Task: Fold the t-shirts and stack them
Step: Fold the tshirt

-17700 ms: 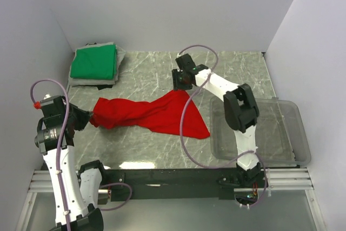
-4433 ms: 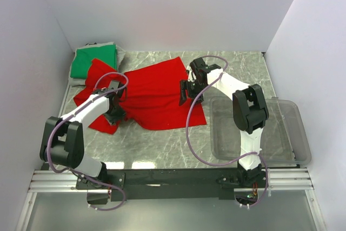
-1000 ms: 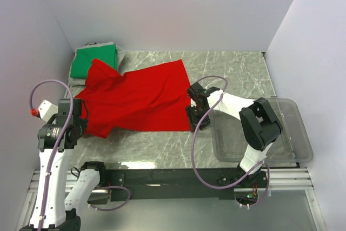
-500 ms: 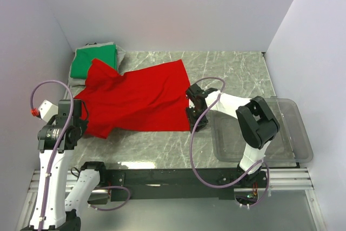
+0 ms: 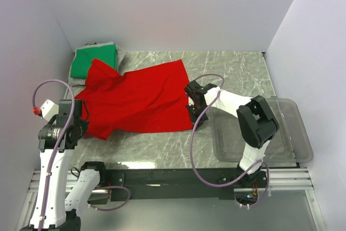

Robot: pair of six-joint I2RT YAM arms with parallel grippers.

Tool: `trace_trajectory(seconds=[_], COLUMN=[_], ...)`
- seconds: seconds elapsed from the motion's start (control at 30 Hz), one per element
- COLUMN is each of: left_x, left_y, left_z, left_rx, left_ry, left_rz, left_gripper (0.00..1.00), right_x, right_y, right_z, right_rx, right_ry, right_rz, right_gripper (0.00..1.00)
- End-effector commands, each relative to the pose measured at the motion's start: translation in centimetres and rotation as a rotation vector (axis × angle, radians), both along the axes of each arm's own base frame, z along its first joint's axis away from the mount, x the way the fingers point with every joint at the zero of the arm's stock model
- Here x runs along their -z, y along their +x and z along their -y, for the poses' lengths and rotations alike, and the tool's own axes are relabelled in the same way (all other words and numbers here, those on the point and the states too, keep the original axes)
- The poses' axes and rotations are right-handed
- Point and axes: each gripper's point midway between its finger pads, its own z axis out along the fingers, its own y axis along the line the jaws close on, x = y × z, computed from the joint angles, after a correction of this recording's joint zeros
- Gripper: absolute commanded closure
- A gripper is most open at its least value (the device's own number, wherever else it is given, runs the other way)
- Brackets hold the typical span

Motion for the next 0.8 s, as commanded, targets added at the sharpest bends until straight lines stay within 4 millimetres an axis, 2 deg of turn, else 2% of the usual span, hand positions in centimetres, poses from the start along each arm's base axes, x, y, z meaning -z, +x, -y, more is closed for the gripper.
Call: trace_trajectory(seconds=[0.0,0.3,0.6,0.77], left_x=[-0.1,1.6,3.5,5.2], left_y=[-0.2,-0.8,-2.2,-3.2], left_z=[0.1,1.8,2.8,3.7], left_rx=[0.014,0.048,0.062,0.074], left_ry=[-0.004,-0.095,-0.151,-0.197], left_rz=[-0.004,-0.018,-0.074,-0.112], left_gripper=[1.00,1.00,1.00,1.00], right_x=[-3.6,-6.0,-5.2,-5.1], right_y=[-1.1,-3.3,-5.0,-5.6], right_z=[1.4,4.5,5.1,5.6], right_rx=[-0.017,-0.005,-0.011,-0.016], right_ry=[-0.043,-0.099,-0.105,-0.120], right_rz=[0.006,-0.017,-0.074,-0.090], right_gripper=[1.00,1.00,1.00,1.00])
